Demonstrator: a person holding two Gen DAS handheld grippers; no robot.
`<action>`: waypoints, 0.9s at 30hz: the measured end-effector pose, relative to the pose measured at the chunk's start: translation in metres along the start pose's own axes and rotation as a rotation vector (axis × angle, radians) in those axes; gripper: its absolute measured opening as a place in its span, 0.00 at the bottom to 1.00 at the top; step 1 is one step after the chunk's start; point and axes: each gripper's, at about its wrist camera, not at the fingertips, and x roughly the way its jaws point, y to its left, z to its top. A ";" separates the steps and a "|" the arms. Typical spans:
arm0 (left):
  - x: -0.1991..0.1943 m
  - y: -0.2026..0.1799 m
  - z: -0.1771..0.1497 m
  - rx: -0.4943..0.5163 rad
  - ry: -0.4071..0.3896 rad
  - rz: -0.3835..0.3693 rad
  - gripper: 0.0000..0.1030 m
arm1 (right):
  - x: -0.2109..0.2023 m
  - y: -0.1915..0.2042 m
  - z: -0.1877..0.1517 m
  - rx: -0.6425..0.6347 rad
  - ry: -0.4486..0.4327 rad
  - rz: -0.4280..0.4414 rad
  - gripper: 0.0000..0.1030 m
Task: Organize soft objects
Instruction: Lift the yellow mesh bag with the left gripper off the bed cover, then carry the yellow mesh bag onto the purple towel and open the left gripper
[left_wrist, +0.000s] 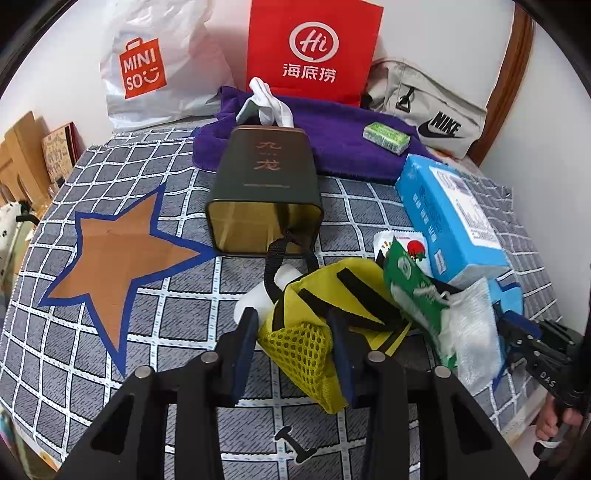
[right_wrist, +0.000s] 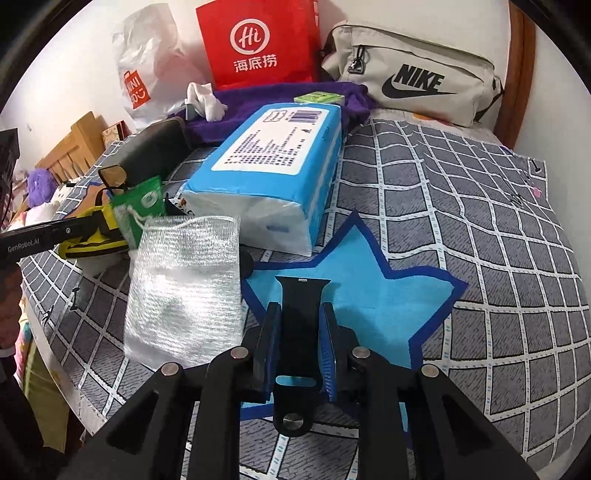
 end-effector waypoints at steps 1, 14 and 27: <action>-0.003 0.003 0.000 -0.007 -0.007 -0.009 0.33 | 0.000 0.001 0.001 -0.004 0.001 0.004 0.20; -0.045 0.020 0.009 -0.048 -0.113 0.011 0.32 | -0.025 0.005 0.013 -0.016 -0.047 0.016 0.20; -0.064 0.022 0.023 -0.066 -0.154 0.000 0.32 | -0.048 0.018 0.041 -0.048 -0.100 0.061 0.20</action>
